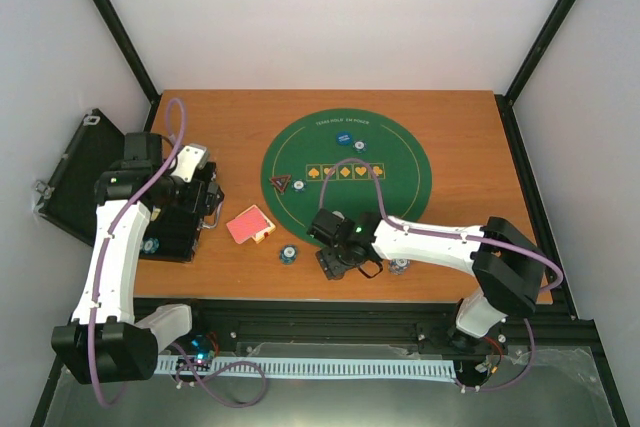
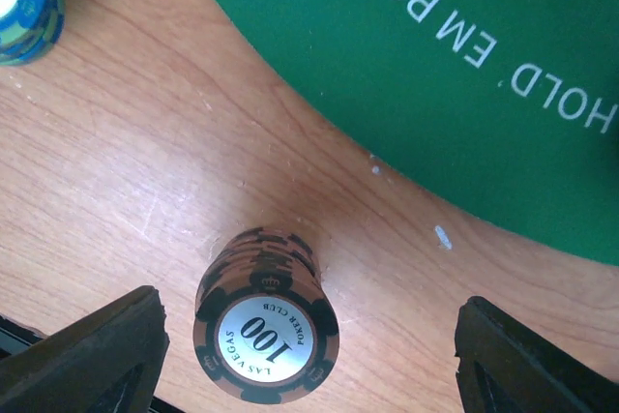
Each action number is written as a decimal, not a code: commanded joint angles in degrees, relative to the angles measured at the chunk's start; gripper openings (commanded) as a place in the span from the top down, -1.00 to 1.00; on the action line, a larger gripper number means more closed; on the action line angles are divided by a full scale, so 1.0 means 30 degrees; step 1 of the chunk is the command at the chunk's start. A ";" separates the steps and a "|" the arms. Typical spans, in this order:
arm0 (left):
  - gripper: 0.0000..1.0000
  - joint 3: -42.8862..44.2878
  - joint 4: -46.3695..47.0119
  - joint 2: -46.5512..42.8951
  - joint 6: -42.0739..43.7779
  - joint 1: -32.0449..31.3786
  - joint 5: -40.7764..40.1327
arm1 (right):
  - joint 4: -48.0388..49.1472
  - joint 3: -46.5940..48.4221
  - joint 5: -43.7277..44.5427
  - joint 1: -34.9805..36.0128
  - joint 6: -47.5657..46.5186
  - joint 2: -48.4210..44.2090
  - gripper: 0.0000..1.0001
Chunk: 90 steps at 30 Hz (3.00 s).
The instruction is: Distribute texas hold em gaming equipment
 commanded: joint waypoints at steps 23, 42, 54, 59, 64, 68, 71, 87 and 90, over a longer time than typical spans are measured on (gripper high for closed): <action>-1.00 0.0633 -0.0119 -0.0068 0.0293 0.0130 0.0074 | 0.1616 -0.1125 -0.1078 0.0332 0.0708 0.0722 -0.05; -1.00 0.0692 -0.0115 -0.0010 0.0279 0.0126 0.0159 | 0.0280 -0.0022 -0.0359 0.0329 0.0456 -0.0006 0.54; -1.00 0.0721 -0.0203 -0.0054 0.0325 0.0124 0.0204 | -0.1901 0.4281 0.0833 0.0278 -0.1199 0.1087 0.53; -1.00 0.0822 -0.0289 -0.0025 0.0294 0.0131 0.0248 | -0.1815 0.7182 0.0829 -0.0258 -0.2140 0.3480 0.52; -0.99 0.0838 -0.0391 -0.0075 0.0249 0.0129 0.0237 | -0.2050 1.1532 0.0614 -0.1096 -0.3075 0.7385 0.53; -0.99 0.0947 -0.0466 -0.0109 0.0318 0.0129 0.0284 | -0.2540 1.4625 0.0541 -0.1933 -0.3554 1.0214 0.53; -1.00 0.1041 -0.0496 -0.0085 0.0350 0.0130 0.0291 | -0.2628 1.6027 0.0162 -0.2607 -0.3622 1.1762 0.53; -1.00 0.1135 -0.0460 0.0068 0.0556 0.0128 0.0298 | -0.2892 1.9637 -0.0779 -0.3502 -0.3796 1.5755 0.53; -1.00 0.1160 -0.0467 0.0063 0.0627 0.0137 0.0251 | -0.2892 1.9649 -0.0668 -0.3585 -0.3796 1.5892 0.53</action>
